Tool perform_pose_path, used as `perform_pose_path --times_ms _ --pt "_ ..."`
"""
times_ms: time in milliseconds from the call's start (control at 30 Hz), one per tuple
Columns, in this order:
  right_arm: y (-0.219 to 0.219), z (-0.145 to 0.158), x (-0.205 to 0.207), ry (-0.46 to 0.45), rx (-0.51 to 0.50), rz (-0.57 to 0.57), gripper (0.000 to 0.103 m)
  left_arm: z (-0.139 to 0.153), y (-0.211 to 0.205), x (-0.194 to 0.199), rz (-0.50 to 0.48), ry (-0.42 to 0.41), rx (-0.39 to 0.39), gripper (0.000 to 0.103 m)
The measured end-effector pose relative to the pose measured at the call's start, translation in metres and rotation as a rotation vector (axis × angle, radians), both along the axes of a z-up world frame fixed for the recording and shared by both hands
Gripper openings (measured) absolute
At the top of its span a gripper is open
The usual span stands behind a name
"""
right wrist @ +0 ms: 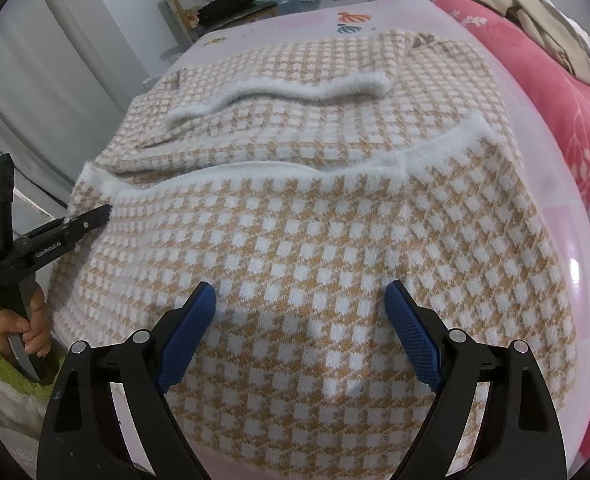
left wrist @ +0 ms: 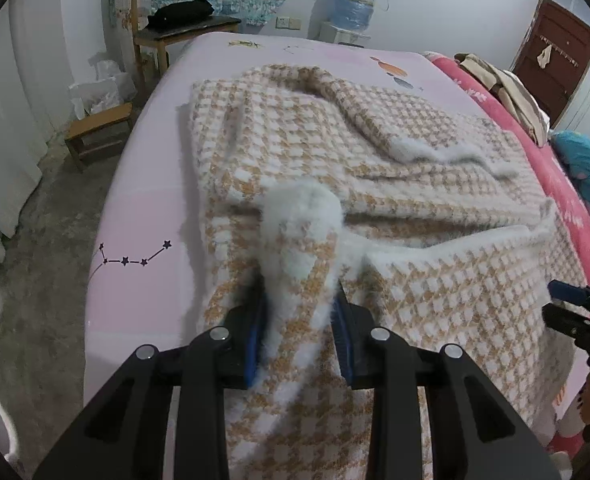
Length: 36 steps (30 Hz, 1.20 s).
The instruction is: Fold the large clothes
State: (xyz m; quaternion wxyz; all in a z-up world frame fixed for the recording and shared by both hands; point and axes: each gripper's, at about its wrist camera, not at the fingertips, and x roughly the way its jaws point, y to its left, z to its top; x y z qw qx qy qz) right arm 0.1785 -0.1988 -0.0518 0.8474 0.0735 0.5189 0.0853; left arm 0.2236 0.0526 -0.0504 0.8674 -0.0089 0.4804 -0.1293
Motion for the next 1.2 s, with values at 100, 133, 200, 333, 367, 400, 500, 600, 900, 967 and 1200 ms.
perform_pose_path --times_ms 100,133,200,333,367,400,500,600,900,967,1200 --pt "-0.004 0.003 -0.002 0.001 0.026 -0.007 0.082 0.000 -0.001 0.000 0.008 0.001 0.006 0.030" --pt "-0.007 0.004 -0.002 0.002 0.044 -0.008 0.082 0.000 -0.001 0.000 0.011 0.001 0.007 0.030" --pt "-0.013 0.007 -0.003 0.000 0.065 -0.016 0.082 0.000 -0.001 -0.001 0.015 -0.001 0.011 0.030" --pt "-0.029 0.012 -0.003 -0.016 0.105 -0.038 0.081 0.000 -0.004 -0.001 0.017 -0.004 0.026 0.030" --pt "-0.032 0.015 -0.004 -0.026 0.103 -0.047 0.081 0.000 -0.004 -0.001 0.017 -0.004 0.028 0.030" --pt "-0.036 0.018 -0.005 -0.037 0.098 -0.057 0.081 0.000 -0.004 -0.001 0.017 -0.004 0.030 0.030" --pt "-0.046 0.026 -0.007 -0.069 0.090 -0.083 0.080 0.000 -0.005 0.000 0.016 -0.003 0.033 0.030" --pt "-0.066 0.034 -0.007 -0.097 0.093 -0.129 0.079 0.000 -0.004 0.000 0.015 -0.002 0.033 0.030" --pt "-0.116 0.047 0.014 -0.145 0.104 -0.233 0.066 -0.001 -0.006 0.000 0.016 -0.001 0.036 0.030" --pt "-0.120 0.047 0.024 -0.149 0.103 -0.243 0.064 -0.001 -0.006 0.000 0.017 -0.001 0.036 0.030" --pt "-0.129 0.032 0.046 -0.111 0.110 -0.245 0.058 -0.001 -0.006 0.000 0.016 -0.001 0.036 0.030"
